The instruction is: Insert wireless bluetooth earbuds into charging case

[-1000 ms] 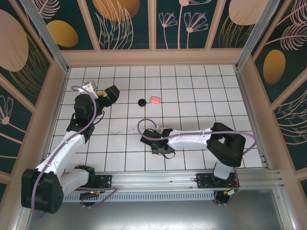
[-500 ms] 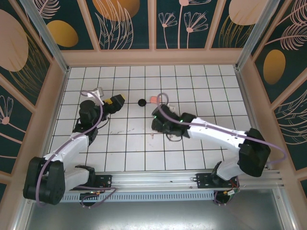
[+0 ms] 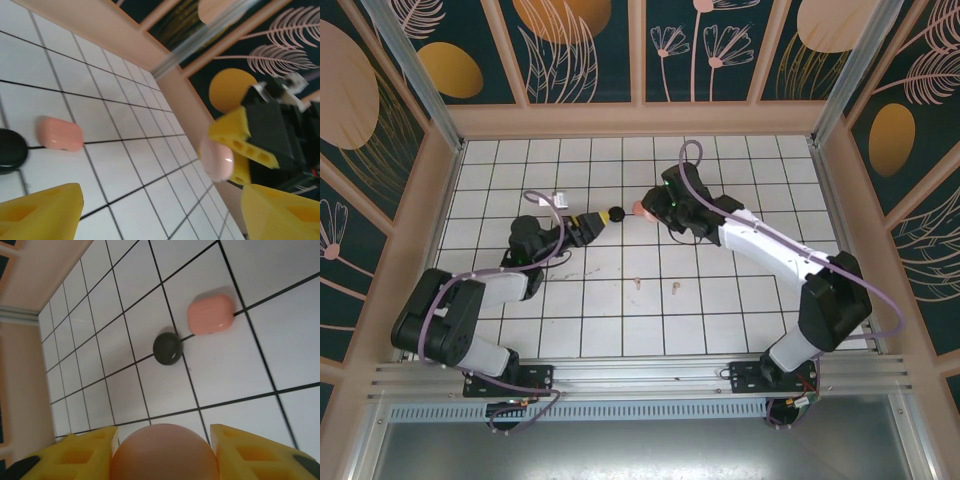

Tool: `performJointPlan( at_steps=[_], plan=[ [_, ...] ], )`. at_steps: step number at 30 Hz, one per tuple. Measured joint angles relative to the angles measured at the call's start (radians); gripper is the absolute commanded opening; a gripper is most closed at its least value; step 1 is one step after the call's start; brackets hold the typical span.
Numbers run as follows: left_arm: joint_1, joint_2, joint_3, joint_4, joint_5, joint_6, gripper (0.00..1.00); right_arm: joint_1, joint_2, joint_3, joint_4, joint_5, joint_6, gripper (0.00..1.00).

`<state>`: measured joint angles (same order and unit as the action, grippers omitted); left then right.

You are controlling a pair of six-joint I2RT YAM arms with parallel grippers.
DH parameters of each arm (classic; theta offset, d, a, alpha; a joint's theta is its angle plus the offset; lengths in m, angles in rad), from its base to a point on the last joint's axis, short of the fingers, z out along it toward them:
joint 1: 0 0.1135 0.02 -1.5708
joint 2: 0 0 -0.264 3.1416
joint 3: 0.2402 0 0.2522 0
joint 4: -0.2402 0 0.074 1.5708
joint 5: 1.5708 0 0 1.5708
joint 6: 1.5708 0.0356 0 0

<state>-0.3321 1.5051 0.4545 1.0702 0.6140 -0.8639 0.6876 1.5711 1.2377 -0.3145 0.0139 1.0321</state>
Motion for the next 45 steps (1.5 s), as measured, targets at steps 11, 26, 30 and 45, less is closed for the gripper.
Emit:
performJointPlan(
  at_steps=[11,26,30,45],
  plan=[
    [-0.110,0.217,0.068,0.288,-0.006,-0.098,0.66,-0.001,0.078,0.060,0.040,-0.016,0.135,0.33],
    [-0.171,0.333,0.170,0.393,-0.051,-0.138,0.63,-0.001,0.084,0.089,0.051,-0.035,0.154,0.32],
    [-0.175,0.346,0.182,0.394,-0.060,-0.143,0.60,0.000,0.084,0.089,0.051,-0.040,0.153,0.32],
    [-0.177,0.390,0.227,0.410,-0.082,-0.163,0.41,0.001,0.084,0.089,0.058,-0.042,0.154,0.32]
  ],
)
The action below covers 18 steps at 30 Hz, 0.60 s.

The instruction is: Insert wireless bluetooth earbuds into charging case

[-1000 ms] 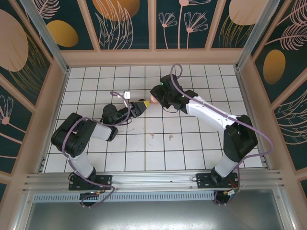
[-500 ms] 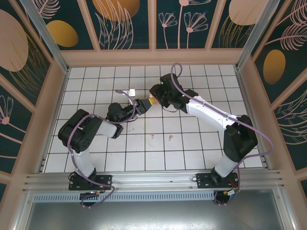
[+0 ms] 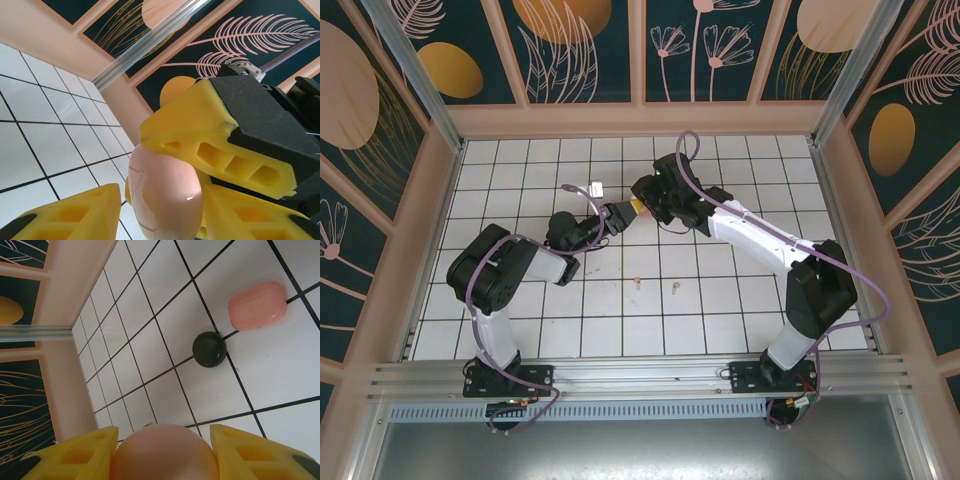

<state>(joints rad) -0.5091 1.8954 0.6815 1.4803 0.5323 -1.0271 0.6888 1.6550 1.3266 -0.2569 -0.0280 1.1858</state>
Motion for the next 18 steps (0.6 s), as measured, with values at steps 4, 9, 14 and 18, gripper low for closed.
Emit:
performJointPlan(
  at_steps=[4,9,14,18],
  plan=[
    [-0.001,0.006,0.000,0.015,0.002,-0.007,0.33,0.000,0.000,0.000,0.000,0.001,0.000,0.31],
    [-0.002,0.006,-0.001,0.023,-0.002,-0.002,0.15,0.000,0.000,0.000,0.001,0.011,0.003,0.32],
    [-0.002,0.008,-0.001,0.027,-0.002,0.004,0.00,0.001,0.000,0.000,0.002,0.019,0.003,0.55],
    [-0.002,0.008,0.000,0.030,0.001,-0.005,0.00,0.000,-0.002,0.000,0.009,0.014,-0.004,0.67]
  ],
)
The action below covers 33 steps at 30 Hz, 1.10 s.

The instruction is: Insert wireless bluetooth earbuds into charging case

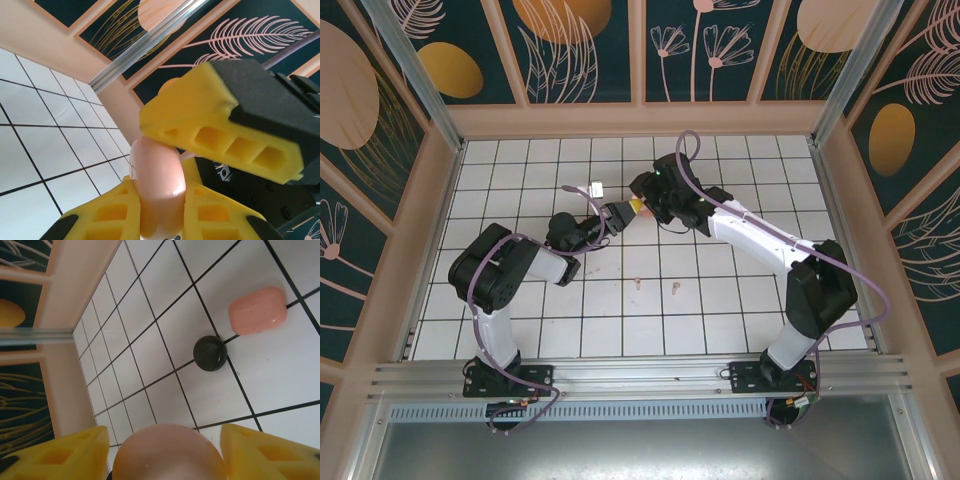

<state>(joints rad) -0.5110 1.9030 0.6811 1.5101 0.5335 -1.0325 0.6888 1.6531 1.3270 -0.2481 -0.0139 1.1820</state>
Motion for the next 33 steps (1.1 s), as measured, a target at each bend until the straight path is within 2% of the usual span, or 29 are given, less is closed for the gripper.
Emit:
performJointPlan(
  at_steps=[5,8,15,22,26,33],
  plan=[
    [0.000,0.000,0.000,0.002,0.001,-0.013,0.00,-0.014,-0.051,-0.004,0.000,0.013,-0.018,0.69],
    [0.000,0.000,0.000,-0.004,0.009,-0.013,0.00,-0.041,-0.143,-0.039,0.013,0.024,-0.049,0.69],
    [0.000,-0.026,0.000,-0.064,0.053,0.004,0.00,-0.109,-0.418,-0.273,0.076,0.050,-0.170,0.68],
    [0.000,-0.090,0.033,-0.204,0.151,0.081,0.00,-0.194,-0.636,-0.493,0.080,0.064,-0.354,0.69],
    [0.000,-0.121,0.066,-0.292,0.220,0.139,0.00,-0.254,-0.704,-0.550,0.082,-0.001,-0.473,0.69],
    [0.000,-0.135,0.085,-0.373,0.336,0.189,0.00,-0.257,-0.706,-0.555,0.098,-0.220,-0.651,0.69]
  ],
)
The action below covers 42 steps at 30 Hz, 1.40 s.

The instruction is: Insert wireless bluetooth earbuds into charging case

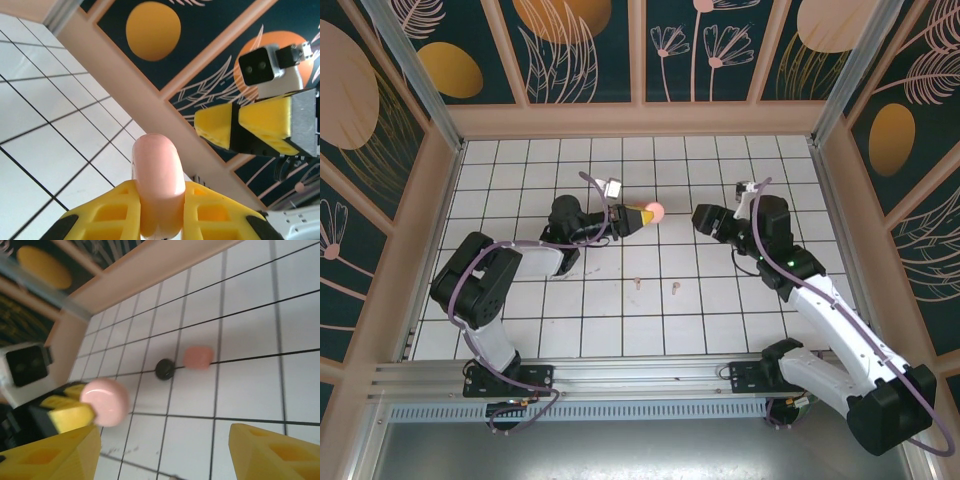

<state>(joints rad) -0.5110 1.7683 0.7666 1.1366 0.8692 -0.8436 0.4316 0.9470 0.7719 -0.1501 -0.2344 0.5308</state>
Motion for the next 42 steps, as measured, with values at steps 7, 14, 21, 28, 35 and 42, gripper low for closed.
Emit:
performJointPlan(
  at_steps=[7,14,21,28,35,42],
  plan=[
    [0.000,-0.003,0.000,-0.027,0.091,0.006,0.00,0.023,0.060,0.004,0.070,-0.156,-0.061,0.68],
    [0.000,-0.023,0.000,-0.034,0.126,0.006,0.00,0.060,0.155,0.031,0.091,-0.172,-0.085,0.67],
    [0.000,-0.058,0.000,-0.041,0.145,0.006,0.00,0.083,0.214,0.055,0.117,-0.185,-0.089,0.66],
    [0.000,-0.064,0.000,-0.042,0.144,0.006,0.00,0.105,0.260,0.083,0.125,-0.185,-0.106,0.64],
    [0.002,-0.071,0.000,-0.057,0.136,0.005,0.00,0.105,0.272,0.084,0.142,-0.179,-0.107,0.62],
    [0.004,-0.096,0.000,-0.084,0.123,0.005,0.00,0.056,0.283,0.062,0.176,-0.171,-0.106,0.61]
  ],
)
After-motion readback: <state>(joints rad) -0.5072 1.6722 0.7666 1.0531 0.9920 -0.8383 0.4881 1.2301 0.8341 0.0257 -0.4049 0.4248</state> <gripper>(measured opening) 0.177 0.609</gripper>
